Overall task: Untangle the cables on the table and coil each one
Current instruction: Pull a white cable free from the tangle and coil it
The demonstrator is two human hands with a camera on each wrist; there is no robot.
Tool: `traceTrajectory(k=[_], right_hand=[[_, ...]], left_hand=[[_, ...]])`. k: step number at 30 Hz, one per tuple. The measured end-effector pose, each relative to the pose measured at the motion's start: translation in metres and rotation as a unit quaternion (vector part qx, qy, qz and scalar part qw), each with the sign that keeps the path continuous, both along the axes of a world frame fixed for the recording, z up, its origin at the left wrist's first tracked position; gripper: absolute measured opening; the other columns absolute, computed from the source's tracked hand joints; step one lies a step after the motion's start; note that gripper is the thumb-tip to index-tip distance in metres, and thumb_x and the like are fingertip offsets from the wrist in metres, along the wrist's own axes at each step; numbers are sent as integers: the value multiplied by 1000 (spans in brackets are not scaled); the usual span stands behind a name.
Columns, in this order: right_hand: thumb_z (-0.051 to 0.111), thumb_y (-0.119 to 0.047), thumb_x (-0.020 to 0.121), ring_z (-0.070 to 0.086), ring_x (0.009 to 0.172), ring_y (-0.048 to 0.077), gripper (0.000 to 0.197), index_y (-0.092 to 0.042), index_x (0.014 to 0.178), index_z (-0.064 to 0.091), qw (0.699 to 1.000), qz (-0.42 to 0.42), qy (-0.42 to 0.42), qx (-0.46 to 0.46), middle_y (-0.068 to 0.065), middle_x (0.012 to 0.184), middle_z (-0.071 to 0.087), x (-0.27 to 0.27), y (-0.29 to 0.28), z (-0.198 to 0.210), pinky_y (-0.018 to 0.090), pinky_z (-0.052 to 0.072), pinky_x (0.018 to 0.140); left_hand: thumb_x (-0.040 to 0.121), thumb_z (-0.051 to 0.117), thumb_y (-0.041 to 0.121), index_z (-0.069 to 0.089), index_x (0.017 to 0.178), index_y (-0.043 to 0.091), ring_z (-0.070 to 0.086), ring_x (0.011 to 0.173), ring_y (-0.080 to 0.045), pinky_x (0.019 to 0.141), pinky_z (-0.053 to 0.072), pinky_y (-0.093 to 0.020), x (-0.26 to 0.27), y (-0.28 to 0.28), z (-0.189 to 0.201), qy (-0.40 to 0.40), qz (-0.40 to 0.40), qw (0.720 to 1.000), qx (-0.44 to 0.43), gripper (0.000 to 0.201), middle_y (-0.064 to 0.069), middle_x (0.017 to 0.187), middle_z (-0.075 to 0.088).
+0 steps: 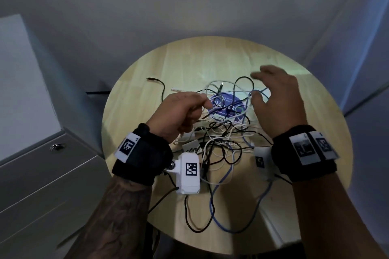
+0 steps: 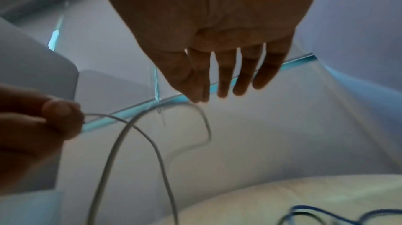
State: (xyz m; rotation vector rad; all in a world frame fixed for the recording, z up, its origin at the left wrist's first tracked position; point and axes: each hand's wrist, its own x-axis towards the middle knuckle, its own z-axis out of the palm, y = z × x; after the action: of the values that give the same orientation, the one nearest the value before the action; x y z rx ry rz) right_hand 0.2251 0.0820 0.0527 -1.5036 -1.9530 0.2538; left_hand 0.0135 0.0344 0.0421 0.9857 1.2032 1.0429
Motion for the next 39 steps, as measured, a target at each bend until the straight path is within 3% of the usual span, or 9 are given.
traceTrajectory(k=[3, 5, 7, 10, 16, 20, 29, 33, 39], right_hand=[[52, -2, 78, 36, 139, 8, 62, -22, 137, 54, 978, 193, 84, 18, -14, 145, 43, -25, -15, 10, 20, 24, 115], [50, -1, 84, 51, 127, 4, 56, -22, 135, 55, 940, 268, 178, -116, -9, 133, 59, -40, -22, 6, 25, 36, 111], [52, -10, 95, 66, 91, 6, 30, -21, 121, 64, 916, 254, 235, -201, -4, 98, 70, -43, -22, 0, 34, 53, 86], [59, -24, 96, 54, 58, 3, 12, -19, 92, 69, 947, 190, 204, -159, -3, 72, 63, -32, -14, -5, 29, 46, 59], [69, -18, 89, 62, 69, -3, 6, -15, 86, 74, 954, 114, 266, -76, -6, 76, 70, -26, -6, -10, 11, 45, 66], [63, -37, 93, 63, 70, 1, 17, -27, 98, 76, 971, 109, 188, -101, -13, 73, 70, -27, -4, -29, 25, 49, 68], [48, -32, 101, 57, 44, 9, 21, -21, 89, 63, 921, 279, 29, -271, -4, 59, 66, -60, -29, -36, 24, 45, 49], [57, -32, 97, 61, 45, 9, 25, -20, 75, 62, 922, 265, 23, -283, -4, 59, 67, -55, -27, -29, 28, 52, 51], [69, -34, 85, 58, 58, 4, 7, -31, 80, 74, 946, 226, -20, -231, -9, 63, 65, -26, -17, -5, 30, 49, 64]], left_hand=[[98, 41, 20, 66, 78, 9, 11, 51, -14, 49, 10, -27, 5, -1, 5, -64, -70, 995, -20, 34, 3, 52, 21], [94, 40, 23, 63, 77, 8, 8, 49, -13, 45, 12, -24, 6, -2, 6, -144, -101, 984, -27, 32, 5, 49, 20], [90, 41, 26, 63, 75, 9, 7, 47, -12, 42, 11, -23, 0, -1, 5, -200, -106, 974, -25, 31, 6, 48, 22], [93, 40, 25, 64, 80, 11, 8, 48, -10, 43, 8, -24, -7, -1, 4, -166, -89, 981, -43, 30, 7, 51, 22], [96, 38, 18, 60, 81, 12, 14, 49, -10, 46, 7, -23, 5, -1, 3, -74, -100, 989, -80, 27, 4, 53, 26], [90, 35, 15, 58, 84, 11, 13, 48, -10, 42, 15, -22, 0, -2, 9, -260, -137, 955, -40, 24, 6, 53, 30], [103, 38, 12, 60, 99, 11, 69, 80, -13, 87, 57, -35, -8, 12, -13, -462, 158, 872, 42, 22, -2, 87, 69], [104, 38, 11, 59, 98, 7, 71, 80, -16, 88, 56, -36, -6, 14, -20, -402, 209, 889, 61, 22, -6, 86, 73], [103, 44, 8, 65, 101, 3, 62, 73, -20, 87, 53, -42, 4, 12, -23, -89, 215, 961, 151, 21, -7, 80, 67]])
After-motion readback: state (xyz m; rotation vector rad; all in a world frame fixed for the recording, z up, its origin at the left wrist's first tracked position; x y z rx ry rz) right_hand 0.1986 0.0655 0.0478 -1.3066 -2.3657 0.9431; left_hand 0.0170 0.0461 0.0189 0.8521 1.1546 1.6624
